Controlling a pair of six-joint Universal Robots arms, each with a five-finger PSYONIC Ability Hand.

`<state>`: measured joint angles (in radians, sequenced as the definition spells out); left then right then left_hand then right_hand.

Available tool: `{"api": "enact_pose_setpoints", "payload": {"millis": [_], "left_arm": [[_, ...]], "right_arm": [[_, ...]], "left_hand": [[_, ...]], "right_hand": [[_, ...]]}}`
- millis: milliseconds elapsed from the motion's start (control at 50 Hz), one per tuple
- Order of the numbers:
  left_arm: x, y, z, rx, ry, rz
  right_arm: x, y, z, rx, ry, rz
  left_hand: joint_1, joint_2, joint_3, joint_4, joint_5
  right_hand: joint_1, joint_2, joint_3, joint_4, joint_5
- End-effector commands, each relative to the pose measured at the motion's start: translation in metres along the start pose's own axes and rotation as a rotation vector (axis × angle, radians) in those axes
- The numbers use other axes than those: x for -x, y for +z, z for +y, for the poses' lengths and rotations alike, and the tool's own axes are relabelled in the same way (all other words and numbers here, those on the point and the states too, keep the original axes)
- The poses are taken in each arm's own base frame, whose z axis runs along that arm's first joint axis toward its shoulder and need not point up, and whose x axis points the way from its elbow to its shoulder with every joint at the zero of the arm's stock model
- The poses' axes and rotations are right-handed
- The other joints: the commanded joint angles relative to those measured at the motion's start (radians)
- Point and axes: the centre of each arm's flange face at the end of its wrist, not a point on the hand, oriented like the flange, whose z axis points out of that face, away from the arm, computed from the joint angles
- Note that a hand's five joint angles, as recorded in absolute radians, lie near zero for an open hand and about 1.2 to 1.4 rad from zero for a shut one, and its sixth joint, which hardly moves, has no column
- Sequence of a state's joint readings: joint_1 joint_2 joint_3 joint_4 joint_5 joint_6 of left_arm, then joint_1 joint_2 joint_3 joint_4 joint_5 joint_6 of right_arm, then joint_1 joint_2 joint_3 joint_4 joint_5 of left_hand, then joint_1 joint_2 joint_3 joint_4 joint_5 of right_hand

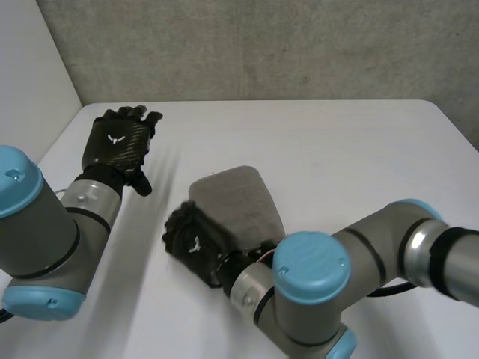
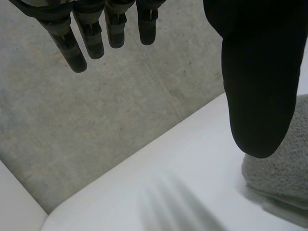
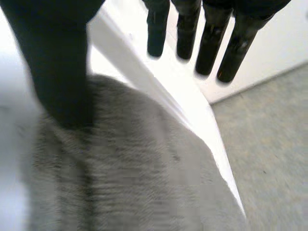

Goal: Fold the towel.

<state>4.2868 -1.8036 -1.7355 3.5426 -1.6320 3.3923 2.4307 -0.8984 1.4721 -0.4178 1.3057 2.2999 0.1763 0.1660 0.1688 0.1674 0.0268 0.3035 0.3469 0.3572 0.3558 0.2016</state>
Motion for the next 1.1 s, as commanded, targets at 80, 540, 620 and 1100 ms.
{"api": "enact_pose_setpoints", "payload": {"millis": [80, 540, 620, 1100], "left_arm": [[-0.042, -0.009, -0.02, -0.047, -0.099, 0.118], [-0.101, -0.014, 0.066, 0.387, -0.149, 0.101], [-0.101, -0.018, 0.069, 0.4, -0.143, 0.105], [-0.017, -0.032, -0.115, -0.086, -0.304, -0.017]], "right_arm": [[-0.122, -0.034, 0.024, 0.06, 0.552, 0.381], [-0.111, -0.02, 0.112, 0.411, 0.82, 0.115], [-0.105, -0.017, 0.105, 0.421, 0.722, 0.11], [-0.247, -0.079, -0.006, 0.106, 0.623, 0.65]], "left_hand": [[0.084, 0.094, 0.091, 0.093, 0.059], [0.002, 0.012, 0.009, 0.011, -0.023], [0.005, 0.015, 0.012, 0.014, -0.02], [0.002, 0.012, 0.009, 0.011, -0.023]], "right_hand": [[-0.129, -0.172, -0.183, -0.181, -0.202], [-0.129, -0.172, -0.183, -0.181, -0.202], [-0.129, -0.172, -0.183, -0.181, -0.202], [-0.129, -0.172, -0.183, -0.181, -0.202]]}}
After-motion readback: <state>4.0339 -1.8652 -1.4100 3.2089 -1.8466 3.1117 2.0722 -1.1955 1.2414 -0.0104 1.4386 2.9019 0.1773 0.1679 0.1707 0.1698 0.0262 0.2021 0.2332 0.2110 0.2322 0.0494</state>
